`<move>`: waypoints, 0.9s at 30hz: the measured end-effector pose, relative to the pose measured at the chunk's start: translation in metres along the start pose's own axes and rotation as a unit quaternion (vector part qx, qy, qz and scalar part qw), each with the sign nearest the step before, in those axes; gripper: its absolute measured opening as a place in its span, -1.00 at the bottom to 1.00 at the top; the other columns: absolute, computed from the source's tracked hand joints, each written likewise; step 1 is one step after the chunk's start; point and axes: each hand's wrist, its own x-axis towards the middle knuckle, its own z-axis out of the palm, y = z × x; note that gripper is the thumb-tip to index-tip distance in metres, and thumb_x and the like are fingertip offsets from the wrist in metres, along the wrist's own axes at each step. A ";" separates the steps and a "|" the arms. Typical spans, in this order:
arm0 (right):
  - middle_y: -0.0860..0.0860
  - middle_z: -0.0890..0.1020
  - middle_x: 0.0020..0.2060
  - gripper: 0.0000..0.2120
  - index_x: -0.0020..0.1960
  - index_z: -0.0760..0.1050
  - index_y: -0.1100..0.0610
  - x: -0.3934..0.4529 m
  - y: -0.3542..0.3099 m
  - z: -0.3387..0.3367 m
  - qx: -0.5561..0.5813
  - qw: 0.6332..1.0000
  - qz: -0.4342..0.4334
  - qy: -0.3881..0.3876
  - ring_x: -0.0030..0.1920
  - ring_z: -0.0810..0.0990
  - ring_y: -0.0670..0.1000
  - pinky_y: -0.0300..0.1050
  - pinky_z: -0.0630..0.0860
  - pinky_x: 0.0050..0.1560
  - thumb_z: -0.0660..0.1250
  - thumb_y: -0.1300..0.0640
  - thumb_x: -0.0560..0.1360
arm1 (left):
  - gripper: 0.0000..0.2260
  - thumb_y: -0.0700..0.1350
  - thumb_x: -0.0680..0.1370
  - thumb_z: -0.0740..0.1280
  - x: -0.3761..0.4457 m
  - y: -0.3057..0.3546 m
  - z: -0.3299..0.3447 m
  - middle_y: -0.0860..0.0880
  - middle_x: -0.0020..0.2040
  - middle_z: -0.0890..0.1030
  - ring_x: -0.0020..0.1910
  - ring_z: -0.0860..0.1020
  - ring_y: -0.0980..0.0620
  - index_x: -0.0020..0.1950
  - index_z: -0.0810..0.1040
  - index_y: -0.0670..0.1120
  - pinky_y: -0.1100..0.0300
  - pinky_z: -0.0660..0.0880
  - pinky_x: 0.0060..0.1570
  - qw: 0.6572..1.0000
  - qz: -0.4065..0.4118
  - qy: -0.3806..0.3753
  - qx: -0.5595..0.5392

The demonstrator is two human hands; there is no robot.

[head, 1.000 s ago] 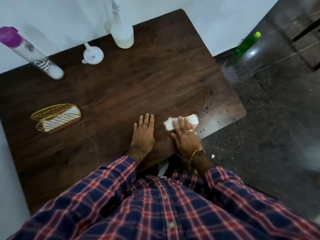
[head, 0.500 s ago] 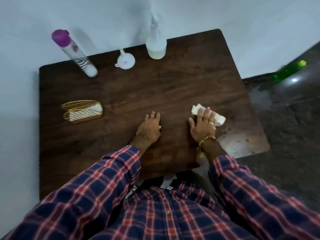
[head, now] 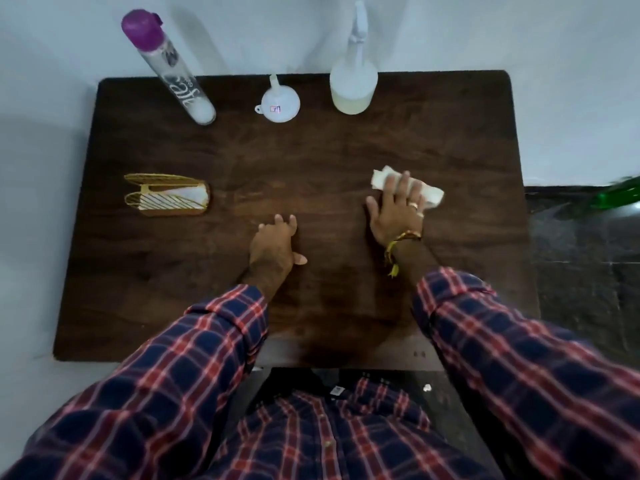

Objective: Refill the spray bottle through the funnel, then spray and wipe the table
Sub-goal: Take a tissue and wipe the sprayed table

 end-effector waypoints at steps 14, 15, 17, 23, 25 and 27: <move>0.27 -0.04 0.56 -0.34 0.59 -0.05 0.17 0.067 -0.079 0.002 -0.011 1.000 -0.028 0.009 0.55 -0.07 0.35 0.32 -0.07 0.51 -0.02 -0.17 0.64 | -0.15 0.00 0.51 0.43 0.009 -0.009 0.006 -0.05 0.61 -0.12 0.56 -0.06 -0.26 0.60 -0.10 0.08 -0.20 0.26 0.39 0.996 0.007 -0.045 -0.077; 0.27 -0.05 0.56 -0.34 0.59 -0.07 0.17 0.072 -0.097 0.004 -0.023 0.998 -0.059 -0.001 0.55 -0.08 0.34 0.32 -0.07 0.51 -0.02 -0.17 0.63 | -0.15 0.00 0.51 0.43 0.008 -0.009 0.005 -0.06 0.61 -0.11 0.56 -0.06 -0.26 0.60 -0.09 0.08 -0.20 0.26 0.39 0.996 0.010 -0.044 -0.077; 0.26 -0.09 0.56 -0.34 0.59 -0.10 0.15 0.064 -0.129 0.012 -0.053 0.990 -0.127 -0.023 0.55 -0.10 0.33 0.30 -0.08 0.51 -0.02 -0.17 0.63 | -0.16 -0.01 0.51 0.43 0.003 -0.009 0.008 -0.08 0.61 -0.08 0.55 -0.04 -0.30 0.60 -0.06 0.06 -0.20 0.28 0.38 0.997 0.021 -0.021 -0.073; 0.18 -0.05 0.58 -0.42 0.59 -0.04 0.05 -0.022 -0.110 0.032 -0.086 0.957 -0.270 -0.056 0.57 -0.09 0.25 0.19 -0.08 0.53 0.00 -0.13 0.65 | -0.31 -0.01 0.54 0.38 -0.014 -0.014 0.032 -0.03 0.62 -0.02 0.57 -0.06 -0.22 0.59 0.12 0.03 -0.17 0.21 0.44 0.985 0.053 0.083 -0.139; 0.19 0.03 0.57 -0.43 0.59 0.03 0.05 -0.048 -0.072 0.034 -0.073 0.970 -0.231 -0.035 0.57 -0.01 0.26 0.18 0.00 0.53 0.04 -0.12 0.64 | -0.42 -0.01 0.57 0.33 -0.020 -0.024 0.048 -0.03 0.60 0.09 0.58 -0.02 -0.15 0.55 0.22 -0.01 -0.06 0.17 0.48 0.977 0.084 0.126 -0.148; 0.22 0.06 0.56 -0.42 0.59 0.04 0.08 -0.055 -0.048 0.033 -0.056 0.991 -0.124 -0.013 0.55 0.03 0.29 0.22 0.05 0.52 0.06 -0.10 0.64 | -0.53 -0.08 0.58 0.33 -0.024 -0.041 0.061 -0.01 0.56 0.24 0.57 0.09 -0.02 0.49 0.36 -0.03 0.09 0.18 0.46 0.959 0.093 0.167 -0.208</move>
